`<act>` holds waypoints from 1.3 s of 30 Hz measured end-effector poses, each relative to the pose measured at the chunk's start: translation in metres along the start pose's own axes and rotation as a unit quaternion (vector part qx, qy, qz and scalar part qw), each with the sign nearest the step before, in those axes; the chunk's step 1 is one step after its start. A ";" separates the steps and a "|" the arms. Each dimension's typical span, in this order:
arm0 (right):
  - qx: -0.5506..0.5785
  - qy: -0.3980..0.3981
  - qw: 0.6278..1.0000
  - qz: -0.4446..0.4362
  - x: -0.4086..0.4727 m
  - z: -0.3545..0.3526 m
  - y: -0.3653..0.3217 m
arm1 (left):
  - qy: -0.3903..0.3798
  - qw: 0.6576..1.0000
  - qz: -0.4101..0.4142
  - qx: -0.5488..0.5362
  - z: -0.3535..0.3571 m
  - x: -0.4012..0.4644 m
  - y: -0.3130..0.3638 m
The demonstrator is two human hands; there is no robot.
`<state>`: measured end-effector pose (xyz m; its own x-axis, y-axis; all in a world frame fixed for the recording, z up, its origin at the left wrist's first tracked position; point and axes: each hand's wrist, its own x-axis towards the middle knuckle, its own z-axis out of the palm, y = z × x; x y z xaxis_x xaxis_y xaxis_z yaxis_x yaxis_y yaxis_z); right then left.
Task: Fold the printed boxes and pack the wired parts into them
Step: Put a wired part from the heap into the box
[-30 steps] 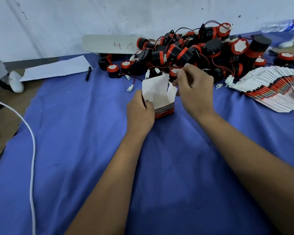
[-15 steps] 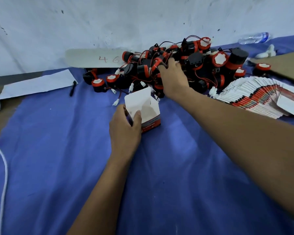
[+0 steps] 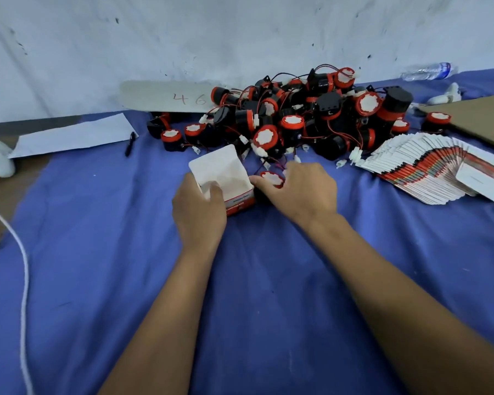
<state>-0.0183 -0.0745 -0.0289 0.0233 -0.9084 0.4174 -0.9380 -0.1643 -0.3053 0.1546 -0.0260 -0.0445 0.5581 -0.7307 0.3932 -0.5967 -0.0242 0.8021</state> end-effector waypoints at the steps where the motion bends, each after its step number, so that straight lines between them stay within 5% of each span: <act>1: 0.005 -0.008 1.000 0.009 -0.006 -0.004 0.000 | 0.005 1.000 -0.006 0.004 -0.002 0.001 0.000; 3: 0.059 0.023 0.998 -0.004 -0.010 -0.014 0.003 | 0.005 1.000 -0.006 0.003 -0.006 0.001 0.001; 6: 0.153 0.102 0.972 -0.147 -0.011 -0.024 0.012 | -0.002 1.000 -0.007 -0.006 -0.010 0.001 0.001; 9: 0.175 -0.016 0.947 -0.270 -0.017 -0.018 0.016 | -0.004 1.000 -0.010 -0.005 -0.011 0.002 0.002; 12: 0.154 -0.126 0.948 -0.246 -0.018 -0.006 0.018 | -0.006 1.000 -0.014 -0.002 -0.011 0.002 0.001; 20: 0.205 -0.128 0.955 -0.174 -0.016 -0.009 0.023 | -0.009 1.000 -0.023 -0.001 -0.011 0.004 -0.001; 25: 0.169 -0.002 0.985 -0.020 -0.011 -0.011 0.023 | -0.031 0.999 -0.023 0.000 -0.013 0.004 -0.002; 28: 0.236 0.092 0.965 0.062 -0.007 -0.020 0.028 | -0.058 0.998 -0.016 -0.021 -0.013 0.002 0.000; 34: 0.286 0.234 0.925 -0.090 -0.018 -0.035 0.007 | -0.128 0.989 0.012 -0.075 -0.012 -0.003 0.010; 39: 0.318 0.146 0.910 -0.225 -0.033 -0.035 -0.021 | -0.161 0.982 0.039 -0.093 -0.012 -0.006 0.011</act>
<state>-0.0112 -0.0271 -0.0059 0.1754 -0.5694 0.8032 -0.4647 -0.7671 -0.4423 0.1514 -0.0138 -0.0331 0.2855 -0.9037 0.3189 -0.4982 0.1443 0.8550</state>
